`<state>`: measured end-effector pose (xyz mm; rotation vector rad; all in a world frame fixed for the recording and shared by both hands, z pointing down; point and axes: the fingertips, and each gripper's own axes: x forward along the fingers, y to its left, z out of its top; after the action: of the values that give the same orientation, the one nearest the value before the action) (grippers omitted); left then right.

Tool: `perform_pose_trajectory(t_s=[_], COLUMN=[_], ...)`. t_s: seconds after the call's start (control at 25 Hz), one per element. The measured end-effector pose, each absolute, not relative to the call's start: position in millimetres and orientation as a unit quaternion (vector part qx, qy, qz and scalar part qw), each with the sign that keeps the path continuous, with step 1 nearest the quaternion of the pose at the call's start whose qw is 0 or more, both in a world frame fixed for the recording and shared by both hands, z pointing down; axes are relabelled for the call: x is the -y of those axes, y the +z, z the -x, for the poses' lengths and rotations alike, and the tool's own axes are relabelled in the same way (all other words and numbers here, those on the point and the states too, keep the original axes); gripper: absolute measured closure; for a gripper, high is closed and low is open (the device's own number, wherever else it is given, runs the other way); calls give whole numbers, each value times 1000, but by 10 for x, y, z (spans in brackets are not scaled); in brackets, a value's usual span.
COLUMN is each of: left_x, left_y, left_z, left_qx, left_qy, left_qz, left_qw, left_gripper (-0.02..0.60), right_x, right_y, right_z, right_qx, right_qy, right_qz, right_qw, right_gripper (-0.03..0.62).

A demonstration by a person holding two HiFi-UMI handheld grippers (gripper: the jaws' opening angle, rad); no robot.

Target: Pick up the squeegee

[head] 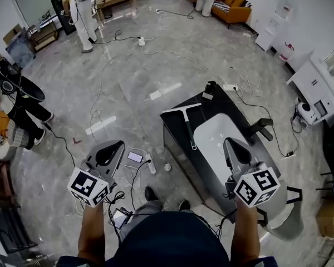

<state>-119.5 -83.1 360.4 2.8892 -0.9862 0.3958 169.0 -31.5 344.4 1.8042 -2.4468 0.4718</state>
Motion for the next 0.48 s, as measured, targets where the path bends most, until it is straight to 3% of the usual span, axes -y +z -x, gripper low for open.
perform_pose_trajectory(t_s=[0.48], left_x=[1404], left_y=[3618], left_z=[1558], left_qx=[281], left_qy=[106], left_qz=[-953], left_qw=[34], left_gripper=[575], right_x=[804], right_y=[3419], right_z=[-1301], right_qx=[782], right_qy=[133], right_qz=[-605], right_qw=[64], right_gripper=[585])
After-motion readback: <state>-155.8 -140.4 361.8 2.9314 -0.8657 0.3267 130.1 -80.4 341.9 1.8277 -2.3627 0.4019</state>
